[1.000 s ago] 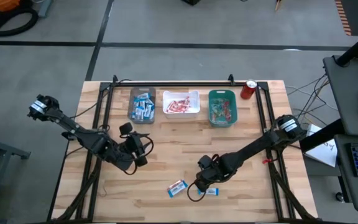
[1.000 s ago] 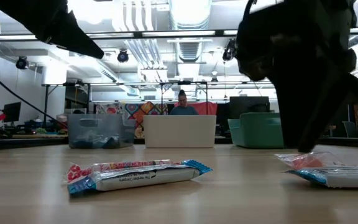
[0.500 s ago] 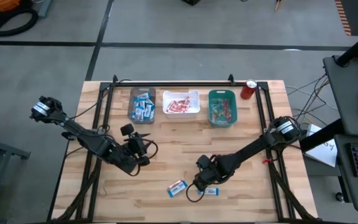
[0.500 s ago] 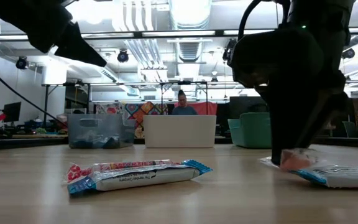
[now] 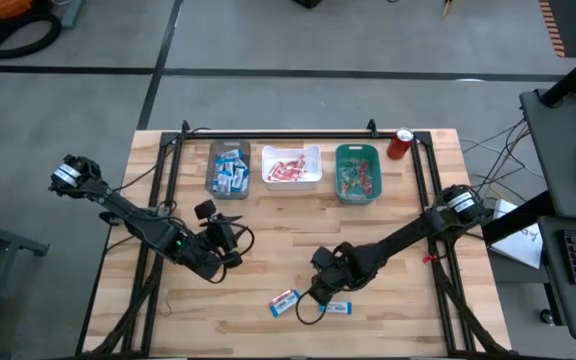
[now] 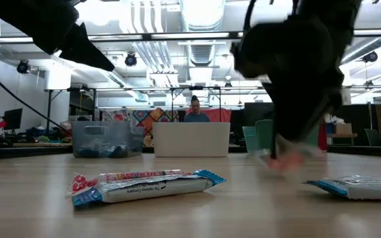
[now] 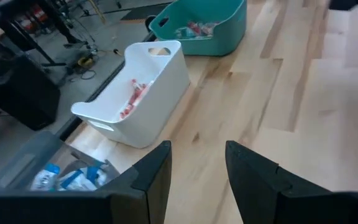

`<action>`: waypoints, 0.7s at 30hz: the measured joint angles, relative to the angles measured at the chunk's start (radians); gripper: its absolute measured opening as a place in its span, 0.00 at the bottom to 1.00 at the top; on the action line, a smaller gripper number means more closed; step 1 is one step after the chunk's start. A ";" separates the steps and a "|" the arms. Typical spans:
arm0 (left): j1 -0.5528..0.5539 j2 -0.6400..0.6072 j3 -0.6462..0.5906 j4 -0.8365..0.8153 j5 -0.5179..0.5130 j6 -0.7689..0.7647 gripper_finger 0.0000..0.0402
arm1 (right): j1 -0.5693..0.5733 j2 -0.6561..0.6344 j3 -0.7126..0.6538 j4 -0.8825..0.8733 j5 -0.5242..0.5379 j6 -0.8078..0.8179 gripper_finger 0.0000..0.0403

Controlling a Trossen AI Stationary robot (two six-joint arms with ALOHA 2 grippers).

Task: Sort candy
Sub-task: Put the transparent candy into the green bin

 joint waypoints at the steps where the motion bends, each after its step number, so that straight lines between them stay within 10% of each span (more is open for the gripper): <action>1: -0.003 0.000 0.000 0.002 0.008 -0.007 0.34 | -0.006 -0.013 0.003 -0.001 0.007 -0.026 0.02; 12: -0.017 -0.001 0.000 0.103 0.416 -0.048 0.34 | -0.176 -0.255 0.016 -0.166 0.133 -0.382 0.02; 21: -0.020 0.001 0.000 0.121 0.433 -0.118 0.34 | -0.498 -0.385 0.003 -0.380 0.356 -0.570 0.02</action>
